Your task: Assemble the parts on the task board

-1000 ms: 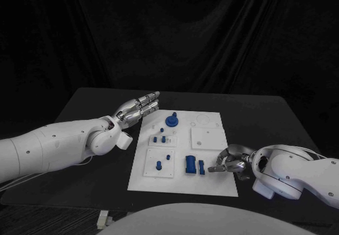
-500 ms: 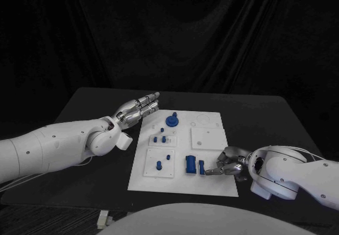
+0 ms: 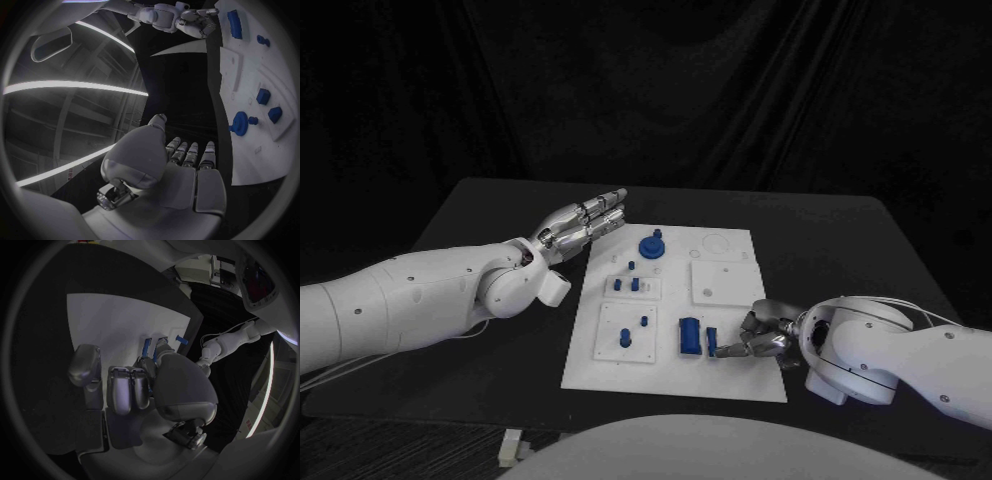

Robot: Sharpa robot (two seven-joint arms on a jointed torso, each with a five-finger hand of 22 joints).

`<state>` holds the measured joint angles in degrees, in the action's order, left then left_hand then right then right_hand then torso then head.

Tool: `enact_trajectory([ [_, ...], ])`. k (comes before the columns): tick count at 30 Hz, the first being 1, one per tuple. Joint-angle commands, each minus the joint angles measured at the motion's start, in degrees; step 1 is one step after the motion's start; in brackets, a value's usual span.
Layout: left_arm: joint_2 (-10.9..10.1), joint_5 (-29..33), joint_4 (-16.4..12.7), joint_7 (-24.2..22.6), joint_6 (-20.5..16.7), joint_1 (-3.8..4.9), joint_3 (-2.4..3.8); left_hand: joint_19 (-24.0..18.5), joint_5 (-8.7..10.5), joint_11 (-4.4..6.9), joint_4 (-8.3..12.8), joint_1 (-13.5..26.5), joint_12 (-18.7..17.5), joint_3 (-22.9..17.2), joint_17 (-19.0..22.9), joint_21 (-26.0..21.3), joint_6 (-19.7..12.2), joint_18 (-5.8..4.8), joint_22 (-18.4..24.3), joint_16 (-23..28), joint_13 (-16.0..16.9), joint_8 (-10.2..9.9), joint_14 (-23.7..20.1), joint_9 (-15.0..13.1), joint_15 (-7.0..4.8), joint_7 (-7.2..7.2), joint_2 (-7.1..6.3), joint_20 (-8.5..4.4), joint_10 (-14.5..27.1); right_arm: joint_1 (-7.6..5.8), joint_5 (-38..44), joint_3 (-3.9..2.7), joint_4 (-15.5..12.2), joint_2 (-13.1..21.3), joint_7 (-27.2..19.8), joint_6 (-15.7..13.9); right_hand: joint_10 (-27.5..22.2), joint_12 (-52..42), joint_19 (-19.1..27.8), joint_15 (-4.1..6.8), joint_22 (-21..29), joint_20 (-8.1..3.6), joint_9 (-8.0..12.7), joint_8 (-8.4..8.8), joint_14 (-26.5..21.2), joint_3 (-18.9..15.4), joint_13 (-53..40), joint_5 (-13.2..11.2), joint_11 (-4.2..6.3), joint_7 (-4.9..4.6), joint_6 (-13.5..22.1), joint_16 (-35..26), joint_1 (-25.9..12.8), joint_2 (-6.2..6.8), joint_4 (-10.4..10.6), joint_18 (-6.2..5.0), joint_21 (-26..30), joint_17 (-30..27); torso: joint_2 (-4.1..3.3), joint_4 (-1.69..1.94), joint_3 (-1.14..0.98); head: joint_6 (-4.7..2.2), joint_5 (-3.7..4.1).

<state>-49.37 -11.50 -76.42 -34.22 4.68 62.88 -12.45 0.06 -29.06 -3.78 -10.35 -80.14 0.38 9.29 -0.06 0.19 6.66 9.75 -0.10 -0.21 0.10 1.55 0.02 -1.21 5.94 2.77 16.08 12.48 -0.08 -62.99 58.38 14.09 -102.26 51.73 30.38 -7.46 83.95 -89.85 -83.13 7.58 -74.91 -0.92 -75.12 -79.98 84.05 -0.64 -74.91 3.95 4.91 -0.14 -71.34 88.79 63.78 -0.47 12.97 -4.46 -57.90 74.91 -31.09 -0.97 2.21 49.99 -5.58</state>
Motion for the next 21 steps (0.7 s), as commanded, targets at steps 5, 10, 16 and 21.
enact_trajectory([
  [5, 0.2, 0.0, -0.1, -0.6, 0.8, -0.1, 0.06, 0.0, -0.35, 0.21, 0.5, 0.4, -0.4, 0.0, 0.1, -0.1, -0.1, 0.6, 0.1, 0.2, -0.1, 0.4, 0.0, -0.1, -0.53, 0.34, 0.12, 0.31, 0.1, 0.18, 0.7, -0.01, 0.9, -0.8, 2.3, 0.9, 6.1, -0.1, -0.1, 0.55, -7.9, -0.44, -9.9, -1.31, 5.0, 0.6, -15.1, 0.6, 0.5, 2.23, -5.6, -0.2, 0.9, -1.79, -0.3, -0.94, -0.4, 10.2, 0.05, -0.03, -0.01, 0.01, -0.14],
  [10, -0.2, 0.0, -0.3, -1.0, 0.5, -0.11, 0.06, 0.0, -0.39, 0.08, 0.6, 0.4, -0.4, -0.1, 0.1, -0.1, 0.0, 0.6, 0.0, 0.2, -0.1, 0.4, 0.0, -0.1, -0.44, 0.45, 0.19, 0.35, 0.1, 0.17, 0.7, -0.03, 0.3, 0.0, 0.7, -2.4, 6.1, -0.1, -0.2, 0.66, -8.0, -0.57, -9.7, -0.51, 5.0, -0.1, -15.1, 0.4, 0.63, 2.33, -4.7, -0.3, -0.3, -1.64, 0.4, -0.86, -0.8, 9.8, 0.12, -0.01, -0.04, 0.01, -0.48],
  [16, -0.8, 0.0, -0.9, -3.0, -1.1, -0.11, 0.06, 0.1, -0.3, -0.04, 0.3, 1.1, -0.4, 0.6, 0.1, 0.0, 0.8, 0.64, 0.0, 0.2, -0.1, 0.8, 0.0, -0.2, -0.5, 0.0, -0.29, 0.3, 0.1, -0.72, 0.0, -0.09, -2.5, 3.5, -2.8, -7.6, 6.1, -0.1, -0.6, 0.87, -8.2, -0.84, -9.6, 0.76, 4.9, -2.8, -15.1, 0.2, 0.84, 2.58, -4.1, -0.5, -5.8, -3.29, 3.7, -0.72, -1.6, 9.5, 0.57, 0.04, 0.06, 0.01, -0.56],
  [21, -1.1, 0.0, -1.3, -4.8, -2.6, -0.1, 0.07, 0.2, -0.09, -0.02, -0.7, 1.5, -0.4, 1.4, 0.1, 0.0, 1.6, 0.64, -0.1, 0.2, -0.1, 1.1, 0.0, -0.3, -0.96, 0.18, -0.53, 0.08, 0.1, -2.62, -4.1, -0.09, -3.9, 6.9, -9.2, -13.3, 6.1, -0.1, 0.6, 0.69, -7.3, -0.52, -0.1, 19.74, 3.9, -5.7, -15.1, 8.2, 0.49, 2.23, 13.3, -2.3, -10.9, -6.71, 3.4, -1.24, 2.5, 4.6, 1.61, -0.05, 0.19, 0.01, -0.49],
])
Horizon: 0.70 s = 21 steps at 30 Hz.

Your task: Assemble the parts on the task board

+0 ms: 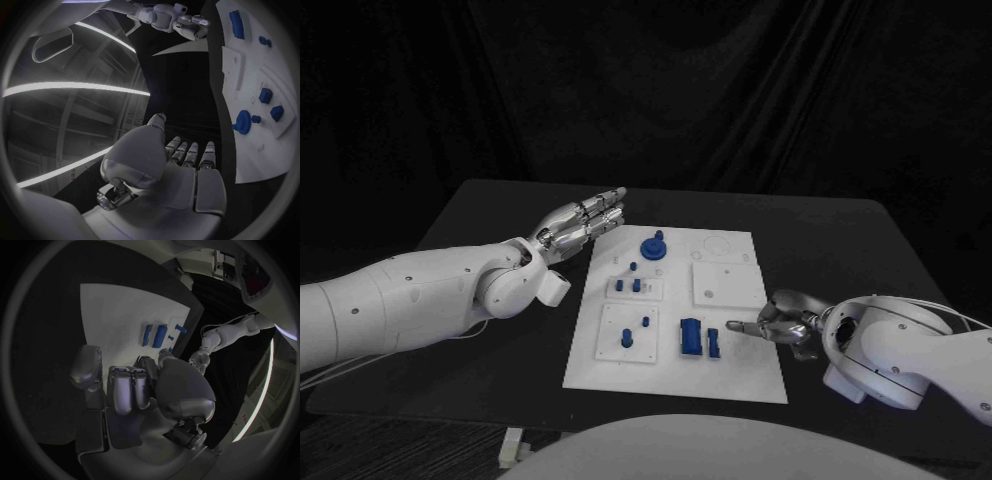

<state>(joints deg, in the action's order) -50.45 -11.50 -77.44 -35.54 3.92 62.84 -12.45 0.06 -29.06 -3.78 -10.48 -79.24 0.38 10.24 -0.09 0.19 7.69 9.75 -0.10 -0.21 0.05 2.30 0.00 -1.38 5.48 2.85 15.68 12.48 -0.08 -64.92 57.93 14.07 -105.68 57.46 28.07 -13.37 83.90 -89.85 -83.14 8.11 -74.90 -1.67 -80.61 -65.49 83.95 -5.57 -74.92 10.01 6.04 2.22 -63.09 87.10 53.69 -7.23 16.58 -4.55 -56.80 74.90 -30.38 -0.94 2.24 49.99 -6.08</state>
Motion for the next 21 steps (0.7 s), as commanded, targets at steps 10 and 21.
enact_trajectory([
  [10, 0.0, 0.0, -1.1, -5.2, -3.6, -0.04, 0.08, 0.0, 1.3, 0.47, -3.5, 0.3, -0.4, 1.6, 0.1, -0.1, 2.2, 0.59, 0.0, 0.2, -0.1, 0.9, 0.0, -0.2, -1.22, 0.46, -0.54, -0.07, 0.1, -1.99, -21.6, 0.09, 0.8, 6.8, -29.9, -14.2, -30.1, 58.3, 25.1, -11.36, 23.4, 11.58, 46.0, 46.28, -21.7, -12.6, 30.7, 3.6, -11.61, -10.32, 11.4, -56.7, 3.4, -6.35, 0.0, -5.96, 53.2, -52.9, 3.57, -0.97, 0.41, 0.01, 0.22],
  [21, 0.5, 0.0, -1.3, -7.0, -4.4, -0.05, 0.07, -0.1, -0.12, 1.61, -4.5, -2.0, -0.3, 1.5, 0.1, -0.2, 3.7, 0.63, 0.1, 0.2, 0.0, 1.2, 0.0, -0.4, -2.32, -0.15, -1.08, -1.28, -0.1, -0.38, -37.5, 0.15, 3.7, 8.6, -47.2, -10.3, -46.0, 77.4, 50.2, -20.11, 46.3, 17.77, 61.4, 58.31, -43.0, -19.5, 57.9, -7.1, -19.46, -6.27, 22.1, -83.3, -1.7, -8.83, 0.0, -3.36, 53.2, -67.2, 4.39, -1.37, 0.02, 0.01, -0.11],
])
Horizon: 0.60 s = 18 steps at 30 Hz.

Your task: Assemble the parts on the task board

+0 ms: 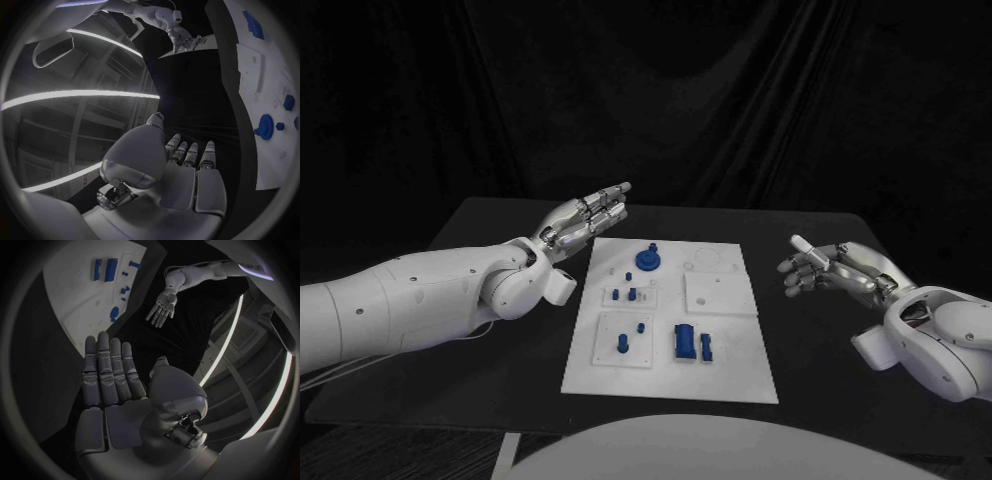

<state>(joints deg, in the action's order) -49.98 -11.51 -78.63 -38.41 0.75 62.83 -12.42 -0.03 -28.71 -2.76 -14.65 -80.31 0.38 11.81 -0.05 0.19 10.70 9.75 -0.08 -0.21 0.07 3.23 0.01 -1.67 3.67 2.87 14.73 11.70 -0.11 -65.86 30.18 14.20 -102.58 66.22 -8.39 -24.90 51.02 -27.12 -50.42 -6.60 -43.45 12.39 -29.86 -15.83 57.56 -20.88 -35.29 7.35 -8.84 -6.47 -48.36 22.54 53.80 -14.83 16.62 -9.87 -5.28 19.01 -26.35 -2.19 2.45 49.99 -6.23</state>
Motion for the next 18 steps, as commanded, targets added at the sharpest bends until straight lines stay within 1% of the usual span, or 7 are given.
enact_trajectory([
  [1, 0.1, 0.0, -0.1, -4.4, -1.4, -0.04, 0.04, 0.0, -0.55, 0.68, -0.5, -1.1, -0.3, 0.0, 0.0, -0.2, 0.8, 0.63, 0.1, 0.2, 0.0, 0.3, 0.0, -0.1, -0.62, -0.25, -0.25, -0.61, -0.1, 0.89, -10.6, 0.02, 0.9, -0.2, -11.8, 1.7, -16.3, 15.9, 23.7, -5.11, 19.1, 3.28, 11.7, 9.53, -21.4, -4.5, 19.6, -4.5, -3.78, 3.47, 8.8, -19.1, -1.6, -1.27, 0.0, 2.02, 2.3, -12.6, 0.34, -0.1, -0.16, 0.01, 0.09],
  [2, 0.1, 0.0, -0.1, -4.5, -1.5, -0.04, 0.04, 0.0, -0.61, 0.81, -0.6, -1.3, -0.3, 0.1, 0.0, -0.2, 0.8, 0.64, 0.1, 0.2, 0.0, 0.3, 0.0, -0.1, -0.77, -0.39, -0.44, -0.78, -0.1, 1.16, -11.1, 0.02, 1.2, -0.3, -12.5, 2.1, -18.3, 16.5, 28.0, -5.01, 22.4, 3.11, 12.4, 10.05, -25.4, -4.7, 20.3, -4.5, -3.03, 4.29, 9.7, -19.3, -1.4, -1.33, 0.0, 2.08, 2.6, -13.5, 0.34, -0.14, -0.16, 0.01, 0.07],
  [4, 0.2, 0.0, 0.0, -5.0, -1.6, -0.04, 0.04, 0.0, -0.61, 0.88, -0.9, -1.4, -0.3, 0.2, 0.0, -0.2, 0.7, 0.64, 0.1, 0.2, 0.0, 0.2, 0.0, -0.1, -0.89, -0.59, -0.68, -0.98, -0.1, 1.83, -12.1, 0.02, 1.8, -0.4, -14.1, 3.3, -26.0, 17.7, 42.0, -4.06, 33.8, 2.22, 17.3, 12.37, -39.6, -5.2, 23.3, -4.3, -0.61, 7.39, 18.3, -20.0, -0.6, -1.14, -0.1, 2.13, 3.6, -16.6, 0.34, -0.24, -0.09, 0.01, -0.06],
  [8, 0.5, 0.0, 0.2, -5.3, -1.6, -0.04, 0.04, 0.0, -0.47, 0.94, -1.3, -1.4, -0.3, 0.4, 0.0, -0.2, 0.7, 0.64, 0.1, 0.2, 0.0, 0.1, 0.0, 0.0, -1.02, -0.68, -0.82, -1.15, 0.0, 2.49, -13.0, 0.03, 2.7, -0.7, -15.7, 5.9, -35.6, 18.7, 47.5, -3.13, 39.4, 2.3, 21.0, 12.9, -47.9, -5.2, 27.1, -4.4, 1.8, 9.83, 24.2, -20.8, 0.5, -0.83, -0.1, 1.29, 4.5, -17.3, 0.37, -0.63, 0.05, 0.01, -0.38],
  [13, 0.8, 0.0, 0.5, -5.4, -1.3, -0.05, 0.04, 0.0, -0.16, 0.9, -1.7, -1.3, -0.3, 0.5, 0.0, -0.2, 0.5, 0.64, 0.1, 0.2, 0.0, 0.0, 0.0, 0.0, -1.0, -0.76, -0.91, -1.25, 0.0, 2.8, -13.3, 0.03, 3.4, -1.0, -16.3, 8.3, -40.9, 18.3, 49.5, -2.11, 41.8, 2.46, 23.9, 13.32, -54.1, -5.0, 29.2, -4.4, 2.55, 11.51, 28.9, -21.7, 0.9, -0.39, -0.1, 0.4, 4.9, -18.2, 0.41, -0.64, 0.07, 0.01, -0.38],
  [14, 0.6, 0.0, 0.4, -0.2, -1.0, 0.0, -0.03, 0.0, 8.37, 2.76, 3.5, 23.3, -0.4, -3.2, 0.0, -0.2, -2.9, -2.93, 0.1, 0.2, -0.1, -3.2, 0.0, 1.7, -3.67, -2.87, -4.88, -4.12, 0.1, 2.63, -11.0, 0.07, 3.2, -0.9, -13.0, 4.3, -35.7, 19.5, 42.8, -0.1, 35.9, -2.17, 21.3, 15.83, -45.3, 3.7, 26.8, -7.3, 3.16, 6.47, 28.3, -22.5, -16.4, 3.86, -5.1, 3.63, 5.3, -19.0, 0.37, -0.53, 0.02, 0.0, -0.37],
  [18, 0.7, 0.3, 0.1, 0.0, -2.2, -0.07, 0.3, 0.0, 10.74, 2.76, 4.5, 29.6, -0.4, -4.2, 0.0, -0.2, -3.7, -2.93, 0.1, 0.2, -0.1, -3.2, 0.0, 1.7, -3.67, -2.87, -6.1, -5.14, 0.1, 2.78, -11.9, -0.63, 3.7, -1.9, -13.4, 3.2, -38.9, 20.6, 44.9, 0.85, 37.9, -3.24, 23.0, 15.83, -48.3, 5.1, 28.5, -7.3, 4.05, 6.47, 31.7, -22.5, -20.2, 5.05, -6.4, 3.69, 5.3, -19.0, 0.18, -0.43, -0.07, -0.57, -0.13],
])
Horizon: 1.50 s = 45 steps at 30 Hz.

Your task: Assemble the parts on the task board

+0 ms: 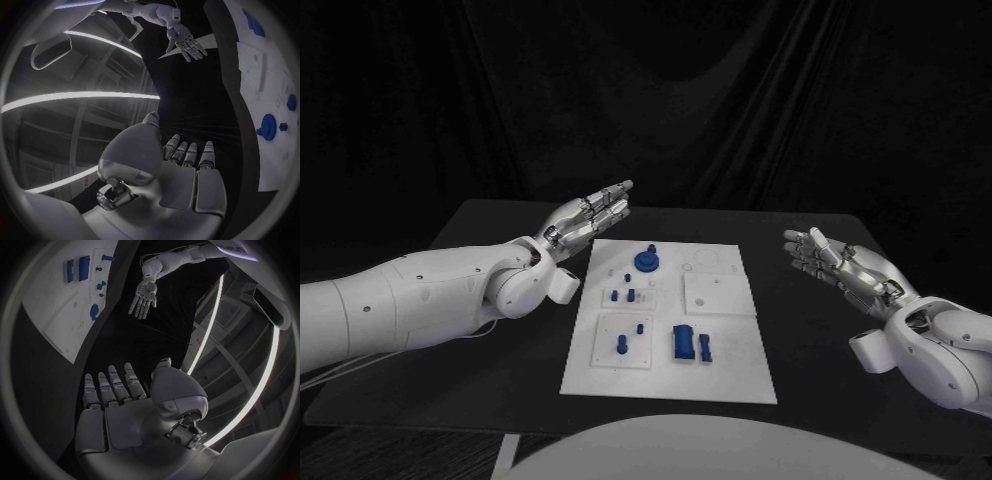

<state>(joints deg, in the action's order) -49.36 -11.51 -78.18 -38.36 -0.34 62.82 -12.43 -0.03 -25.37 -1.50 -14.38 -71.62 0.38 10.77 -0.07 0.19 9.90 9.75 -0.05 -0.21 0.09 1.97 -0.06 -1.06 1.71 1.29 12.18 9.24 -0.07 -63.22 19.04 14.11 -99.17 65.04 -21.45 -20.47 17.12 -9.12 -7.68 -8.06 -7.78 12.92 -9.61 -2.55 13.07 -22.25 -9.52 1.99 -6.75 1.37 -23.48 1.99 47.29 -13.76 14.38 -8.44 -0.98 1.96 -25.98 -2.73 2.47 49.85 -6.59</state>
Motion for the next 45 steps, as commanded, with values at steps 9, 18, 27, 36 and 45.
enact_trajectory([
  [9, 1.2, 2.9, -3.0, 2.0, -11.0, -0.67, 3.13, 0.0, 13.01, 1.5, 7.3, 36.7, -0.4, -5.6, 0.1, -0.2, -5.0, -4.53, 0.1, 0.2, -0.1, -2.0, 0.1, 1.1, -1.71, -1.29, -6.22, -4.6, 0.1, 1.43, -8.9, -6.54, 4.2, -9.4, -3.9, -11.2, -8.9, 4.7, 7.7, 8.06, 7.8, -6.69, 4.9, 2.55, -6.6, 11.4, 4.9, -2.0, 6.75, -1.37, 12.1, -2.0, -24.3, 7.06, -7.5, 3.88, 1.0, -2.0, -1.84, 0.97, -0.88, -5.39, 2.32],
  [18, 3.1, 7.5, -7.7, 5.5, -28.6, -1.74, 8.12, 0.0, 16.99, 1.5, 9.6, 47.9, -0.4, -10.8, 0.1, -0.2, -9.9, -9.75, 0.1, 0.2, -0.1, -2.0, 0.1, 1.1, -1.71, -1.29, -8.12, -9.24, 0.1, 2.87, -17.9, -13.26, 8.7, -19.1, -7.8, -22.2, -11.3, 9.1, 7.7, 8.06, 7.8, -8.75, 9.6, 2.55, -8.9, 14.8, 9.5, -2.0, 6.75, -1.37, 15.7, -2.0, -31.7, 9.23, -9.8, 8.44, 1.0, -2.0, -4.37, 2.3, -2.08, -12.99, 5.54],
  [27, 4.3, 10.7, -10.9, 7.9, -40.7, -2.47, 11.55, 0.0, 19.44, 1.5, 14.4, 54.9, -0.4, -10.8, 0.1, -0.2, -9.9, -9.75, 0.1, 0.2, -0.1, -2.0, 0.1, 1.1, -1.71, -1.29, -12.18, -9.24, 0.1, 3.06, -19.0, -14.11, 9.2, -20.3, -8.3, -23.6, -12.9, 9.1, 7.7, 8.06, 7.8, -12.92, 9.6, 2.55, -13.1, 17.0, 9.5, -2.0, 6.75, -1.37, 18.0, -2.0, -36.1, 13.76, -14.4, 8.44, 1.0, -2.0, -5.2, 2.73, -2.47, -15.47, 6.58],
  [36, 4.7, 11.5, -11.8, 8.6, -43.8, -2.66, 12.43, 0.0, 21.3, 1.5, 14.4, 60.1, -0.4, -10.8, 0.1, -0.2, -9.9, -9.75, 0.1, 0.2, -0.1, -2.0, 0.1, 1.1, -1.71, -1.29, -12.18, -9.24, 0.1, 3.06, -19.0, -14.11, 9.2, -20.3, -8.3, -23.6, -17.1, 9.1, 7.7, 8.06, 7.8, -12.92, 9.6, 2.55, -13.1, 22.2, 9.5, -2.0, 6.75, -1.37, 23.5, -2.0, -47.3, 13.76, -14.4, 8.44, 1.0, -2.0, -5.2, 2.73, -2.47, -15.47, 6.59],
  [45, 4.7, 11.5, -11.8, 8.6, -43.8, -2.66, 12.43, 0.0, 25.37, 1.5, 14.4, 63.8, -0.4, -10.8, 0.1, -0.2, -9.9, -9.75, 0.1, 0.2, -0.1, -2.0, 0.1, 1.1, -1.71, -1.29, -12.18, -9.24, 0.1, 3.06, -19.0, -14.11, 9.2, -20.3, -8.3, -23.6, -17.1, 9.1, 7.7, 8.06, 7.8, -12.92, 9.6, 2.55, -13.1, 22.2, 9.5, -2.0, 6.75, -1.37, 23.5, -2.0, -47.3, 13.76, -14.4, 8.44, 1.0, -2.0, -5.2, 2.73, -2.47, -15.47, 6.59],
])
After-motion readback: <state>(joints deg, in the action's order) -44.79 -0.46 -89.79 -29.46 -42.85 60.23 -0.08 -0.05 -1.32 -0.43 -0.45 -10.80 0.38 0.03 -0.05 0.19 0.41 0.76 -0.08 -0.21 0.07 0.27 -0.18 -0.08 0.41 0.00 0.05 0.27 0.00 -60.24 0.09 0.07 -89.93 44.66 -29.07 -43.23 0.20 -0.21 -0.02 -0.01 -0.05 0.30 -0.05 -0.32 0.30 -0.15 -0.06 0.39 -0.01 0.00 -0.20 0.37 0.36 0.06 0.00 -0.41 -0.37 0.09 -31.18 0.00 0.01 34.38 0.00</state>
